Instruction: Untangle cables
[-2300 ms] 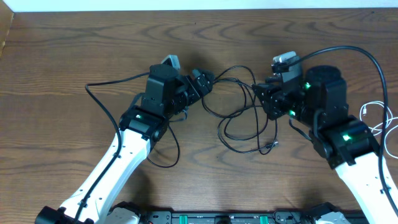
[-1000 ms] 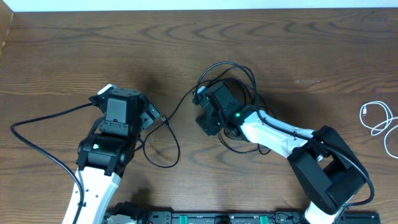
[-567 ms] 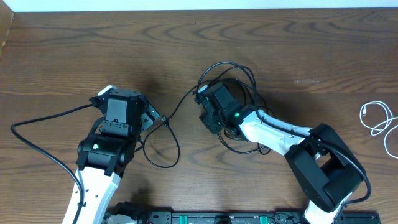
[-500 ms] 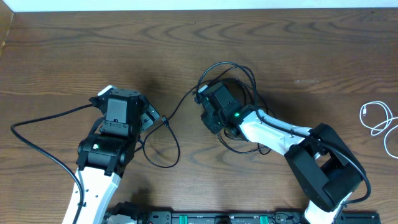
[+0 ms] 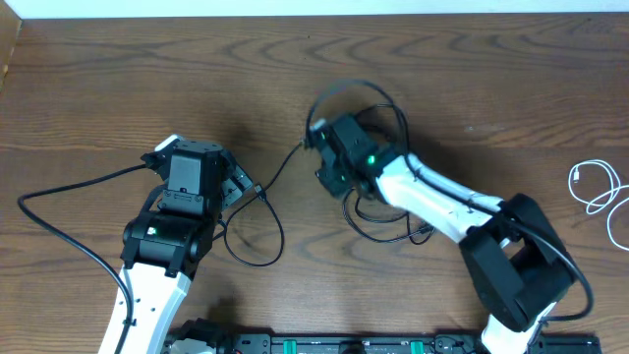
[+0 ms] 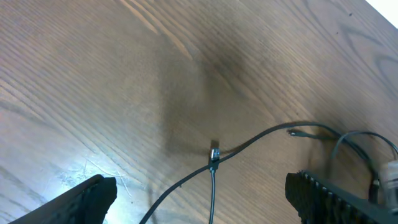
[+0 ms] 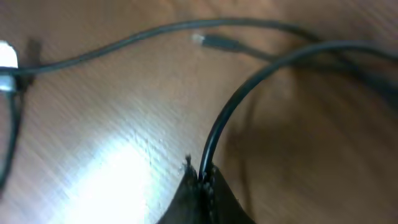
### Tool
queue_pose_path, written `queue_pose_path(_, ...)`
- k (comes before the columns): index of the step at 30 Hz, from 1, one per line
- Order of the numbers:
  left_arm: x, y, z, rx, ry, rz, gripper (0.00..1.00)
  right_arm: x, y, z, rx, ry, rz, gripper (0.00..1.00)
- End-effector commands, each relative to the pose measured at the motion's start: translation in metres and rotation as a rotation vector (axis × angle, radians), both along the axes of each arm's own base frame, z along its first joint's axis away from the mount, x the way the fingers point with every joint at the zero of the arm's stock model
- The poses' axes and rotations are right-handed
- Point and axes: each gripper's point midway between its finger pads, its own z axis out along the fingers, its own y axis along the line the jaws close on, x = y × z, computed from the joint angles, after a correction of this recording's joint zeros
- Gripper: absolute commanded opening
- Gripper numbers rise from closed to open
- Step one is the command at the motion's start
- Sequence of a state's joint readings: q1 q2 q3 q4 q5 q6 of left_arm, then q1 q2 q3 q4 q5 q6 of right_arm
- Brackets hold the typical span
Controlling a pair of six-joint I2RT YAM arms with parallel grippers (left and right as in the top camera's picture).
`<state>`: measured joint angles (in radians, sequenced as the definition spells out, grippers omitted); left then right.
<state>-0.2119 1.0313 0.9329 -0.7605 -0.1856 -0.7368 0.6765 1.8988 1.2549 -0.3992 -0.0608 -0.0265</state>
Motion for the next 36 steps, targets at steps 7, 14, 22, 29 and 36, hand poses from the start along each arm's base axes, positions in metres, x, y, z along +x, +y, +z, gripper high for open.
queue_pose_path(7,0.001,0.002,0.004,0.000,-0.007,0.012,0.94,0.025,-0.005,0.252,0.447,-0.288,0.085,0.01)
queue_pose_path(14,0.001,0.002,0.004,0.001,-0.007,0.013,0.94,0.020,-0.063,0.321,0.519,-0.429,0.019,0.01)
queue_pose_path(22,0.001,0.002,0.004,0.000,-0.007,0.012,0.94,0.043,-0.106,0.329,0.454,-0.525,-0.073,0.01)
queue_pose_path(29,0.001,0.002,0.004,0.000,-0.007,0.012,0.94,0.051,-0.126,0.323,0.409,-0.527,-0.120,0.01)
queue_pose_path(36,0.001,0.002,0.004,0.001,-0.007,0.012,0.94,0.072,-0.188,0.272,0.094,-0.485,-0.411,0.01)
